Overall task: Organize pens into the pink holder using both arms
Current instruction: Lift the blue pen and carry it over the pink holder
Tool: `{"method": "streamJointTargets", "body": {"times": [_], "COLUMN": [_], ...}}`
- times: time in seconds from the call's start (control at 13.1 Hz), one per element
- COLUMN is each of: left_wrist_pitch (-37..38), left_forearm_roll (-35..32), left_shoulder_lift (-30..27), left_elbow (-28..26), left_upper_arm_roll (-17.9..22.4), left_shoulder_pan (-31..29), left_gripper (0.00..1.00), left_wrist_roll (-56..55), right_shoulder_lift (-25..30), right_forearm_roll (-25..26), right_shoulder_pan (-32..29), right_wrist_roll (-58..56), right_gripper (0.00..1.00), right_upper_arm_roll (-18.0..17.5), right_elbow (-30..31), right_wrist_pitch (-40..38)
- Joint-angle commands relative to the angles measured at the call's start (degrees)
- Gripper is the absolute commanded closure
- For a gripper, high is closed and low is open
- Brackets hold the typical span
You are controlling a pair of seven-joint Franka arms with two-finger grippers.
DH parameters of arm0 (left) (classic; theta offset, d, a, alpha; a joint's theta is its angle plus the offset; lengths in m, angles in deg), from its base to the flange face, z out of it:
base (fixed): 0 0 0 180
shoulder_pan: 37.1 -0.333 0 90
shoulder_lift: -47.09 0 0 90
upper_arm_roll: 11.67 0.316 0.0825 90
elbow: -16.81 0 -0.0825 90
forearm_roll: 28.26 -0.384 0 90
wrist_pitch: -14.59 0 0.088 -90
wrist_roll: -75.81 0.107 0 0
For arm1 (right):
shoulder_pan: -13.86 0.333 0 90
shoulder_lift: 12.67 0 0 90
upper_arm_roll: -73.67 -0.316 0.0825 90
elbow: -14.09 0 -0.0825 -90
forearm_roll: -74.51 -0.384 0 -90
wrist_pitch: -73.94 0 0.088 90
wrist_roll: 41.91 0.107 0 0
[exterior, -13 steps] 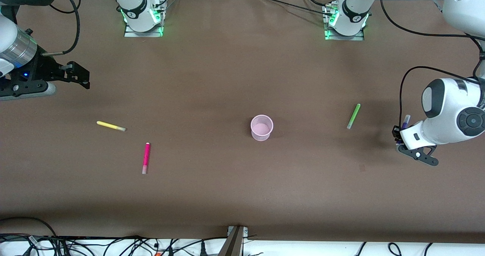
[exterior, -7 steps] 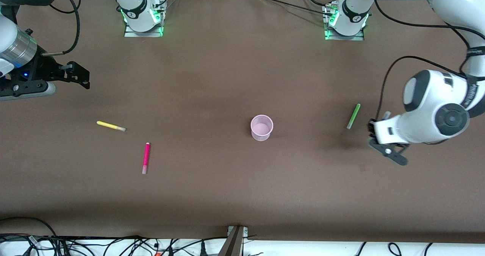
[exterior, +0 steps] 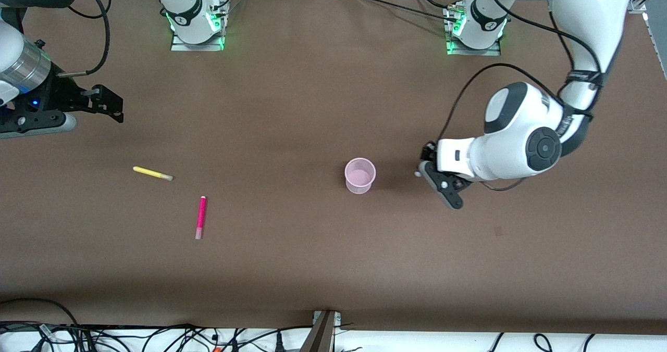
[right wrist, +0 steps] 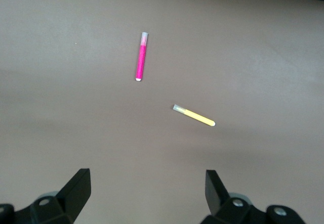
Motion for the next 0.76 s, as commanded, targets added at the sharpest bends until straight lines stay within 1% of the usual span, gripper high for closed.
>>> {"method": "streamJointTargets", "body": {"times": [0.0,0.15,0.23,0.38,0.46,0.61,0.69], "left_wrist_pitch": [-12.65,-24.25,-28.57,-35.35,-36.08,-36.09,-36.09], "left_forearm_roll": [4.76,4.94,5.29,4.6,4.24,2.49,0.83], "left_shoulder_lift": [3.43,6.5,6.86,6.69,6.6,6.78,6.78], "left_elbow": [0.48,0.21,-0.83,-4.95,-5.93,-6.12,-6.38], "left_upper_arm_roll": [-0.1,-0.1,-0.01,0.34,0.43,0.52,0.52], "left_shoulder_pan": [5.87,10.45,11.77,12.05,11.79,11.7,11.87], "left_gripper": [1.0,1.0,1.0,1.0,1.0,1.0,1.0], "left_wrist_roll": [1.43,0.56,-0.32,-3.39,-3.4,-2.88,-2.79], "right_shoulder_lift": [0.82,0.82,0.82,0.38,-0.32,-1.9,-4.17], "right_forearm_roll": [0.62,0.62,0.71,0.97,0.8,0.62,0.18], "right_shoulder_pan": [0.18,0.09,0.09,0.18,0.18,0.09,0.09], "right_wrist_roll": [1.06,1.06,0.98,0.89,1.06,0.98,0.37], "right_gripper": [0.0,0.0,0.0,0.0,0.0,0.0,0.0], "right_upper_arm_roll": [-0.08,-0.08,-0.08,-0.17,-0.17,-0.08,-0.08], "right_elbow": [0.65,0.65,0.57,0.31,-0.31,-1.97,-2.16], "right_wrist_pitch": [0.25,0.33,0.51,0.69,0.77,1.21,3.13]}}
